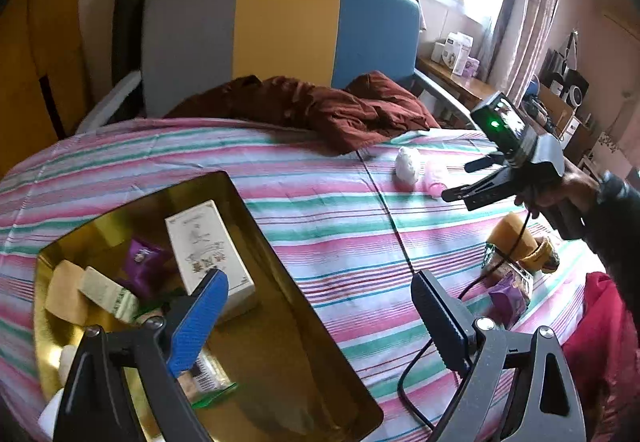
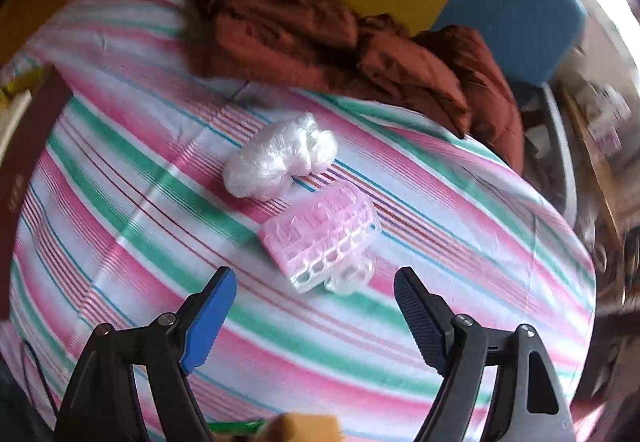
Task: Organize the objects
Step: 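Grasp the pink hair roller with the right gripper while the left grasps the white plastic bag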
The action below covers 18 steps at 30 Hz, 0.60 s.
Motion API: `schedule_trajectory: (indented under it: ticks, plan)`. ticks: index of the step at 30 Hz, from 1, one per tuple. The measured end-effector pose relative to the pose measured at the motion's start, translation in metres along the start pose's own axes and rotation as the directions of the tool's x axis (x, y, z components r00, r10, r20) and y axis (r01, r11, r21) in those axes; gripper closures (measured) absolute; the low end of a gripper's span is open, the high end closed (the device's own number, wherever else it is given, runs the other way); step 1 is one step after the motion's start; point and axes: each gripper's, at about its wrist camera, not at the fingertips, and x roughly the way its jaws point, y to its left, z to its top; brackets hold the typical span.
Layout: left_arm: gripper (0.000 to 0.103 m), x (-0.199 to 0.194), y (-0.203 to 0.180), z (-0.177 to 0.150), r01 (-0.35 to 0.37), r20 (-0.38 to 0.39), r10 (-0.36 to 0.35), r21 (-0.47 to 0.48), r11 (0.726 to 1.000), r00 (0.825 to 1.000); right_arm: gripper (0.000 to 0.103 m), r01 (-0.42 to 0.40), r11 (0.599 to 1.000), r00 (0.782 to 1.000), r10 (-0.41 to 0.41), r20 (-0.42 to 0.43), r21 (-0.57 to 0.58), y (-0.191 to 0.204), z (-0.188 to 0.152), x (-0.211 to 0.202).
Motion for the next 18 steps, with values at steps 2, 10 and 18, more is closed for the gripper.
schedule_trajectory:
  ticks: [2,10,18]
  plan:
    - [0.010,0.008,0.001,0.001,0.005,-0.021,-0.005,-0.011,1.000,1.000,0.021,0.013,0.999,0.999,-0.015,-0.028,-0.049,-0.001,0.007,0.011]
    - [0.010,0.018,0.001,0.005,0.011,-0.038,-0.011,-0.016,1.000,0.999,0.035,-0.030,0.993,0.998,0.024,-0.057,-0.111,0.001,0.020,0.030]
    - [0.010,0.022,-0.012,0.023,0.023,-0.039,-0.023,-0.003,1.000,0.999,0.064,-0.035,0.999,0.999,0.035,0.010,0.006,0.003,-0.011,-0.005]
